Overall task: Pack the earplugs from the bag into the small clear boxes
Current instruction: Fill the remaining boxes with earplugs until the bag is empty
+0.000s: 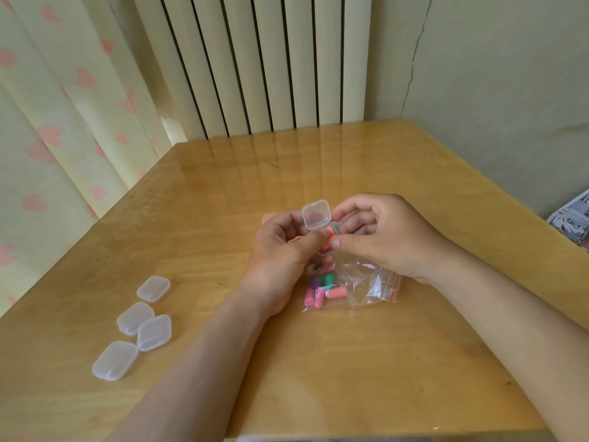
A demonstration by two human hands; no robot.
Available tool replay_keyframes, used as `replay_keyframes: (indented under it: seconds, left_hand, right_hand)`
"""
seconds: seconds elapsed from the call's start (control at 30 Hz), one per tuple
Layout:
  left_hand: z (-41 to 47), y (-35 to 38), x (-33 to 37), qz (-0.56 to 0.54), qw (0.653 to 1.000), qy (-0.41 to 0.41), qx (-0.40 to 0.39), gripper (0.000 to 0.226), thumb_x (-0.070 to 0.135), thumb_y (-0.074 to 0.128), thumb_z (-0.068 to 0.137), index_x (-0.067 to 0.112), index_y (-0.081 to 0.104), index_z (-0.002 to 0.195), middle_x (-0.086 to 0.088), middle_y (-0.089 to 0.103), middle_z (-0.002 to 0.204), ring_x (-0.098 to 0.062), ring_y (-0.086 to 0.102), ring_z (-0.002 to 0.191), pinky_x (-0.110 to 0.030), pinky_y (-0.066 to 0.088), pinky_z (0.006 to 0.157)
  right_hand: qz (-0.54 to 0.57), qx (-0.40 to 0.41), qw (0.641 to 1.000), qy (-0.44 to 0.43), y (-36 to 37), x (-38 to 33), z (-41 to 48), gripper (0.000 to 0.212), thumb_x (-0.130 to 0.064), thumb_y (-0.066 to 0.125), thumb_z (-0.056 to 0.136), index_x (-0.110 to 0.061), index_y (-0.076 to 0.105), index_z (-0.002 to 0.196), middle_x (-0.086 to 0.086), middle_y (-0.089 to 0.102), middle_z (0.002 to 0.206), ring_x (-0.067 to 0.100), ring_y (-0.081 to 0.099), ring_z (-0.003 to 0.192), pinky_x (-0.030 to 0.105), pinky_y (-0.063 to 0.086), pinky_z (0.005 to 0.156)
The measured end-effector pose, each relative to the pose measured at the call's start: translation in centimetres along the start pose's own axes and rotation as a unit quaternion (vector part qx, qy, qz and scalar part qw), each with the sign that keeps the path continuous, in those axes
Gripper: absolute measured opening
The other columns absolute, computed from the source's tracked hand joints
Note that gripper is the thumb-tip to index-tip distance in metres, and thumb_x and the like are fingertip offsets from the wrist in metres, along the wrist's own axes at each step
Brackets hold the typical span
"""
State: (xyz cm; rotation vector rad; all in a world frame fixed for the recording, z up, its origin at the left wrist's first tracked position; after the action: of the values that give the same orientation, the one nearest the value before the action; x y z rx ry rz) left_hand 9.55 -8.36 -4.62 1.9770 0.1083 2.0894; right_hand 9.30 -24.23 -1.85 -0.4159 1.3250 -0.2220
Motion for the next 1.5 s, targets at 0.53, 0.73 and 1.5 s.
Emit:
replay_keyframes:
  seconds: [0.53,0.73,1.5]
  left_hand:
    - [-0.34,0.64,0.16,0.008,0.996,0.009,-0.083,0.048,-0.014,0.074,0.076,0.016,0.071,0.113,-0.014,0.07,0.101,-0.02,0.07,0.08,-0.034,0.06,0.072]
    - [-0.25,0.38,0.23,-0.012,0.997,0.008,-0.076,0.046,0.009,0.076,0.071,0.012,0.069,0.117,-0.019,0.071,0.105,-0.025,0.071,0.088,-0.034,0.061,0.076]
    - [-0.24,0.17,0.67,0.086,0.992,0.06,-0.068,0.028,0.025,0.053,0.101,0.01,0.076,0.106,-0.013,0.068,0.082,-0.02,0.061,0.062,-0.025,0.046,0.052]
  right_hand:
    - [0.127,0.014,0.987,0.099,-0.32,0.55,0.21,0.021,-0.009,0.078,0.081,0.001,0.071,0.099,0.015,0.072,0.076,0.016,0.062,0.058,0.028,0.051,0.053]
    - [0.153,-0.014,0.984,0.095,-0.32,0.58,0.2,0.016,-0.015,0.073,0.089,-0.006,0.074,0.102,0.017,0.075,0.088,0.018,0.064,0.063,0.029,0.053,0.057]
    - [0.055,-0.008,0.996,-0.073,-0.39,-0.05,0.27,0.014,-0.012,0.068,0.094,-0.022,0.075,0.1,0.002,0.076,0.092,0.02,0.074,0.085,0.032,0.056,0.059]
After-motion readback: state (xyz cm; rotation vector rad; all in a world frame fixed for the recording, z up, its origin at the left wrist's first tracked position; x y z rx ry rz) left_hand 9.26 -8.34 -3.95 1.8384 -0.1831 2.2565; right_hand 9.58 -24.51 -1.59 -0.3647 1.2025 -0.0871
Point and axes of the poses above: each hand's wrist, its own z-axis towards the middle knuckle, its own y-axis out of the palm, x = y × z, the point moved 5 cm from there along z, towards the middle knuckle
